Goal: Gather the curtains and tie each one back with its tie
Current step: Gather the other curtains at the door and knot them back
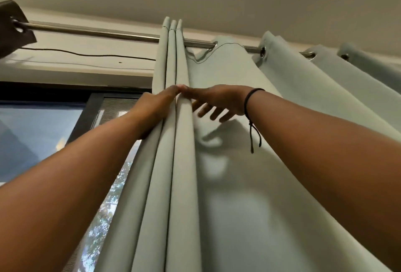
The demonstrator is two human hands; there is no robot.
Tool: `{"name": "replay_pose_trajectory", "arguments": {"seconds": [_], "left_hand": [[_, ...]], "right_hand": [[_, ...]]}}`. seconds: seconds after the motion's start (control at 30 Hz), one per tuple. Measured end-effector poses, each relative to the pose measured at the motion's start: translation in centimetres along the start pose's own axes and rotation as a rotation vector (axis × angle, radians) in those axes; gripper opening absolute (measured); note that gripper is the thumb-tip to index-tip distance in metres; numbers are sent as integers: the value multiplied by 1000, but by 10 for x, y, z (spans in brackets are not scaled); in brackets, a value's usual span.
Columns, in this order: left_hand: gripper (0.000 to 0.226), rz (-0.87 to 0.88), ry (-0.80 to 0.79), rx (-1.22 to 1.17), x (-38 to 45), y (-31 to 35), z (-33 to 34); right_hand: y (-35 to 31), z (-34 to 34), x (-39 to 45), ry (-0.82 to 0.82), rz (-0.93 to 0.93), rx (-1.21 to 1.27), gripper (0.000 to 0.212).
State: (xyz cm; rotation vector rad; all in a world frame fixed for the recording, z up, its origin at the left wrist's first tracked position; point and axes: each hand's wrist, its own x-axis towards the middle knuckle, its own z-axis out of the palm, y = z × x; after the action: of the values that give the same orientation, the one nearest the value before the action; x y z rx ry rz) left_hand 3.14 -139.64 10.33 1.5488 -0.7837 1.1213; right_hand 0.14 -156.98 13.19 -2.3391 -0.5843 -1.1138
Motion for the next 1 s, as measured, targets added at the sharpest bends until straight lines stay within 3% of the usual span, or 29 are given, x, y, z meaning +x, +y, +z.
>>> {"name": "replay_pose_trajectory", "arguments": {"seconds": [0.1,0.17,0.2,0.3,0.43,0.6,0.77,0.9,1.0], "left_hand": [[91,33,66,119,-5,22,23],[97,51,73,197,-9,32,37],[104,49,74,232,-10,34,44],[112,42,115,344,-15,37,62],[91,23,138,477,-19,41,76],[53,82,164,621,-24,38,70],[24,145,156,738,-29,25,39],[14,139,139,919,-28,4,3],[16,151,126,942,-23,-10,-28]], "right_hand": [[45,-38,6,477,76,-196,65],[73,-54,0,660,293,-414,85],[86,-61,-7,694,383,-408,94],[115,-77,-17,648,428,-206,93],[127,-75,-13,619,257,-242,36],[107,-49,5,609,90,-216,8],[66,-8,33,693,36,-254,23],[22,22,47,678,42,-216,34],[-58,68,56,541,-261,-184,35]]}}
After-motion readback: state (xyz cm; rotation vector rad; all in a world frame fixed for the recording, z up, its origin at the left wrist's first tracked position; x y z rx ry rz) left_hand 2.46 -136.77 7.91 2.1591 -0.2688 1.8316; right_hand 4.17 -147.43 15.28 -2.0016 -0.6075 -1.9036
